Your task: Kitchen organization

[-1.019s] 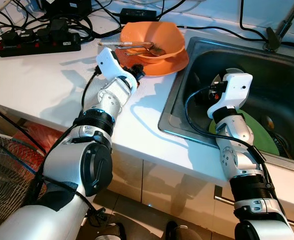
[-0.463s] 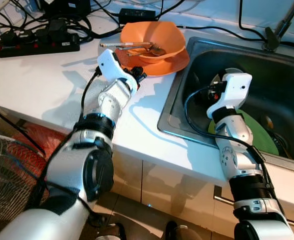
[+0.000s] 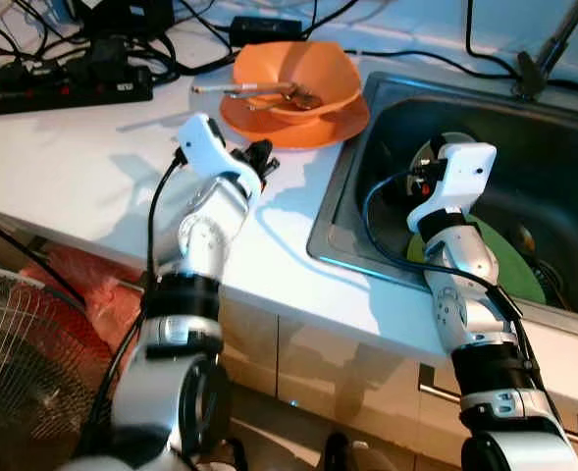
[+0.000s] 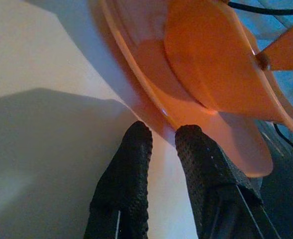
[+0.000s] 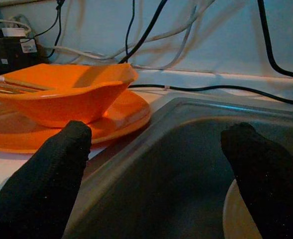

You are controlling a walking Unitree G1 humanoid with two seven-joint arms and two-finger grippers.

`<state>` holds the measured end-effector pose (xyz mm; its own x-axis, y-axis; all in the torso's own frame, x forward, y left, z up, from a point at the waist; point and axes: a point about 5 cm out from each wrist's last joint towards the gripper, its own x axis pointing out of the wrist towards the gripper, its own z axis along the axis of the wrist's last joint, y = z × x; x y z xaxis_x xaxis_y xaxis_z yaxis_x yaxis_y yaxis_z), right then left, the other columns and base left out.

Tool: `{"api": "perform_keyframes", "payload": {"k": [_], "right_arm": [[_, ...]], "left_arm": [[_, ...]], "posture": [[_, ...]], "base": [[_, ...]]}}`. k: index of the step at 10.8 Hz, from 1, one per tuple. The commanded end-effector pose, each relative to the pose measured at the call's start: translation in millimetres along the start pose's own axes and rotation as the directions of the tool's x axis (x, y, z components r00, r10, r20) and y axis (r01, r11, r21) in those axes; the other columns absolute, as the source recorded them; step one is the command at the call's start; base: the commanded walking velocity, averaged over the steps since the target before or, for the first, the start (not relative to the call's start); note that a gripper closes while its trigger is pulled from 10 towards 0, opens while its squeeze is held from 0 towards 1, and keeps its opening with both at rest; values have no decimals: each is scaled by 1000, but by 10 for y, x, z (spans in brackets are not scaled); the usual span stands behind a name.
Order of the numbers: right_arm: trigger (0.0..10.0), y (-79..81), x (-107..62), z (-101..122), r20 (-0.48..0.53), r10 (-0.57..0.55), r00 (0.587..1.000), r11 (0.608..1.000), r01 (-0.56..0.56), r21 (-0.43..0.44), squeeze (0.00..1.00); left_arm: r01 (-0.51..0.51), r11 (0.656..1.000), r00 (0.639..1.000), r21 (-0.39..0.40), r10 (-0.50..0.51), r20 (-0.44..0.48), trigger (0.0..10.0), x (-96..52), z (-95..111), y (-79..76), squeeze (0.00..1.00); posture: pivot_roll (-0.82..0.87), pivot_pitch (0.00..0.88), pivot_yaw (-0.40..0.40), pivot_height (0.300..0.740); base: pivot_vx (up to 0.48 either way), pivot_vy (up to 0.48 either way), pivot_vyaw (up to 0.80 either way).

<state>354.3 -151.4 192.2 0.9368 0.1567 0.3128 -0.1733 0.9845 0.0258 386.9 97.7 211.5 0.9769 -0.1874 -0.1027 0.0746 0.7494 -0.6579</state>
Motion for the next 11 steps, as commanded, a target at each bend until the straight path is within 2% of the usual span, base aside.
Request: {"api": "perform_keyframes", "payload": {"k": [1,3,4,8,9,10,11], "right_arm": [[10000,-9,-43,-105,-43,-5,999,1000,5,11,0],[10000,10,-37,-113,-46,3,999,1000,-2,15,0],[10000,10,-36,-113,-46,4,999,1000,-4,14,0],[10000,4,-34,-105,-44,3,999,1000,-2,12,0],[10000,9,-31,-107,-44,4,999,1000,-4,12,0],[10000,9,-30,-107,-43,4,999,1000,-4,12,0],[10000,9,-27,-99,-40,5,999,1000,-5,11,0]], "left_arm": [[-96,995,989,3,96,-110,10000,-28,-242,186,0],[-86,996,991,-5,85,-108,10000,-103,-255,139,0],[-62,998,992,14,64,-105,10000,-114,-253,101,1000],[-47,999,993,14,48,-105,10000,-106,-213,0,1000],[-43,999,994,12,44,-104,10000,-89,-192,-18,0],[-37,999,994,7,38,-104,10000,-69,-175,-36,0],[-32,999,994,-13,30,-102,10000,-20,-153,-86,965]], "posture": [[35,181,18,740],[43,182,15,740],[37,180,16,740],[32,175,17,740],[31,168,20,740],[30,167,21,740],[28,163,22,740]], "base": [[0,0,0],[0,0,0],[0,0,0],[0,0,0],[0,0,0],[0,0,0],[0,0,0]]}}
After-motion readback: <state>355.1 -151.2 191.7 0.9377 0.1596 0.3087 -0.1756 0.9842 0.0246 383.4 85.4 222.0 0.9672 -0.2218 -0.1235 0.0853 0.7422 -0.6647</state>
